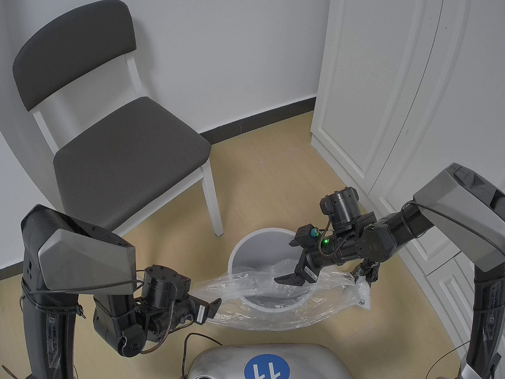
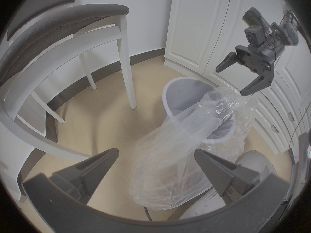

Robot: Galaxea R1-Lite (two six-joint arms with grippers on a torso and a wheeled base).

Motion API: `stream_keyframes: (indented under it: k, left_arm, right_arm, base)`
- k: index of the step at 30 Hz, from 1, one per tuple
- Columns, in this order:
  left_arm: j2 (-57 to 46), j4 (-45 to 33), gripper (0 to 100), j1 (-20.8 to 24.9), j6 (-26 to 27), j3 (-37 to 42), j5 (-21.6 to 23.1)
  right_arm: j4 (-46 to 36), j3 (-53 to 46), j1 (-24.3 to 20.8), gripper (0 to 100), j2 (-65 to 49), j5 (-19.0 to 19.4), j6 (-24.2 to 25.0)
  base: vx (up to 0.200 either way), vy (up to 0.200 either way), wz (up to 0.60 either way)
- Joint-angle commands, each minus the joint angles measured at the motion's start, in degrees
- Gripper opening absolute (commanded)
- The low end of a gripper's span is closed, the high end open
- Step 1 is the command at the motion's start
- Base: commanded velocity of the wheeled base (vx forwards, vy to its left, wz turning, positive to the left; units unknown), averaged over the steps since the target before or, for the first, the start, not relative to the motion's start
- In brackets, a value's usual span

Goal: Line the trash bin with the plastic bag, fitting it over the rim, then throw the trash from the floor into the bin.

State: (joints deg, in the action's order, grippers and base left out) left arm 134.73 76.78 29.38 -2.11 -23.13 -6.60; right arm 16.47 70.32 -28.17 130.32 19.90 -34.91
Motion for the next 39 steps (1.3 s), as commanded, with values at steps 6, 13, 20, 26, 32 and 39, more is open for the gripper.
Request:
stream_keyframes:
  k: [6, 13, 20, 26, 32, 39]
  left_arm:
    - [0.6, 0.1, 100, 0.1, 0.0, -0.2, -0.1]
    - [1.6, 0.1, 100, 0.1, 0.1, -0.7, -0.4]
    - [2.8, 0.3, 100, 0.1, 0.2, -1.0, -0.5]
    - [4.2, 2.6, 100, 0.0, 0.4, -1.0, -0.6]
    - [4.3, 2.7, 100, -0.1, 0.4, -1.2, -0.6]
    - [4.4, 2.6, 100, -0.5, 0.4, -1.4, -0.6]
  right_arm:
    - [-6.4, 10.3, 1.7, 100, 10.0, 4.1, -2.7]
    - [-8.1, 13.8, 3.3, 100, 13.3, 4.4, -3.5]
    - [-8.4, 19.0, 4.3, 100, 16.0, 4.5, -3.4]
    - [-9.6, 21.3, 4.4, 100, 18.0, 4.5, -3.4]
    - [-9.7, 21.1, 4.4, 100, 18.3, 4.5, -3.7]
    - [-9.3, 17.8, 5.1, 0, 15.5, 4.5, -4.8]
  base:
    - [0.0, 0.0, 0.0]
    - [0.0, 0.0, 0.0]
    - [0.0, 0.0, 0.0]
    - [0.0, 0.0, 0.0]
    - [0.0, 0.0, 0.0]
    - [0.0, 0.0, 0.0]
